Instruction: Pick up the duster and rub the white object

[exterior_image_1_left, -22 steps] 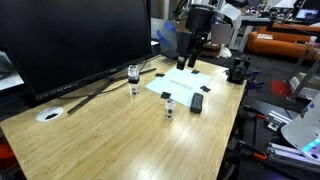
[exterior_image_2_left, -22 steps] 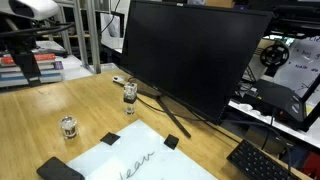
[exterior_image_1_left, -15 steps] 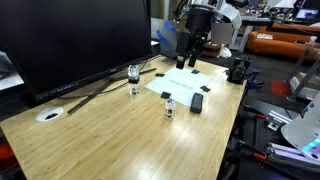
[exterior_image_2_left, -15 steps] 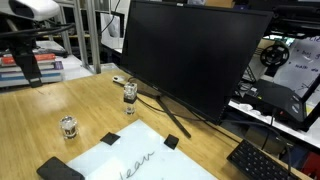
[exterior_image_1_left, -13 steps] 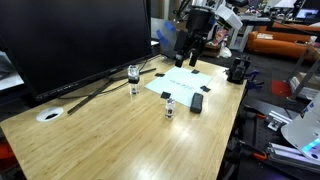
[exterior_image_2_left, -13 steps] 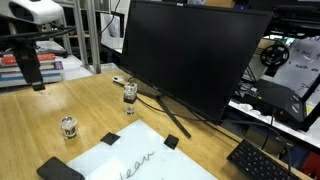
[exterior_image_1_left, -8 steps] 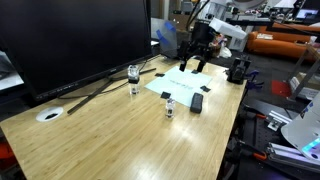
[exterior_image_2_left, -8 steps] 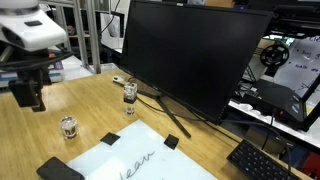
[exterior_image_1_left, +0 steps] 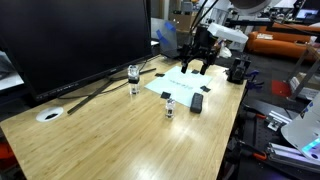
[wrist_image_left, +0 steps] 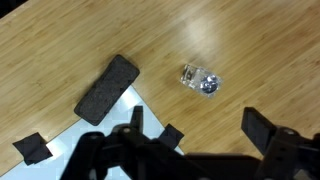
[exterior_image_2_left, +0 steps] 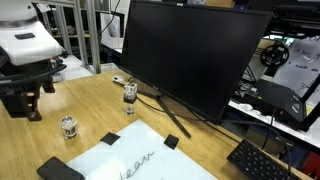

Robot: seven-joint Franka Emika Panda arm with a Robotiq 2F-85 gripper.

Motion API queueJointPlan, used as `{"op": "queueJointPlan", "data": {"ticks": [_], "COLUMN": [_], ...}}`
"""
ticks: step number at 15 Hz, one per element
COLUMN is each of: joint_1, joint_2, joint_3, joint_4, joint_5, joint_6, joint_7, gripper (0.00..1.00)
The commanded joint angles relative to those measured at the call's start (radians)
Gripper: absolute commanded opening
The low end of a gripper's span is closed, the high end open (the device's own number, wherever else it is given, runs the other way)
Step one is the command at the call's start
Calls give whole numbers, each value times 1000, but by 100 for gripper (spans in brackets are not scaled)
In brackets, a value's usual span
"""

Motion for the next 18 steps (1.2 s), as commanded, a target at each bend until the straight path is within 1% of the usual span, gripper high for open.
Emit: {"op": "queueJointPlan", "data": {"ticks": [1, 4, 7, 8, 10, 11, 13, 14, 15, 18], "joint_1": [-30, -44, -46, -46, -48, -50, -52, -50, -48, -39], "joint_2": [42, 91, 159, 181, 218, 239, 276, 293, 307, 351], "joint_3": [-3, -41, -70, -72, -78, -78, -81, -84, -86, -89], "joint_4": [1, -19, -21, -26, -29, -28, -26, -29, -28, -20], "joint_5": [11, 100, 229, 263, 374, 397, 385, 347, 338, 260], "joint_6": [23, 48, 44, 68, 128, 150, 176, 194, 203, 197], "joint_7": [68, 114, 93, 99, 51, 51, 55, 70, 61, 82], "gripper": [100, 100, 100, 100, 100, 100, 100, 100, 100, 100]}}
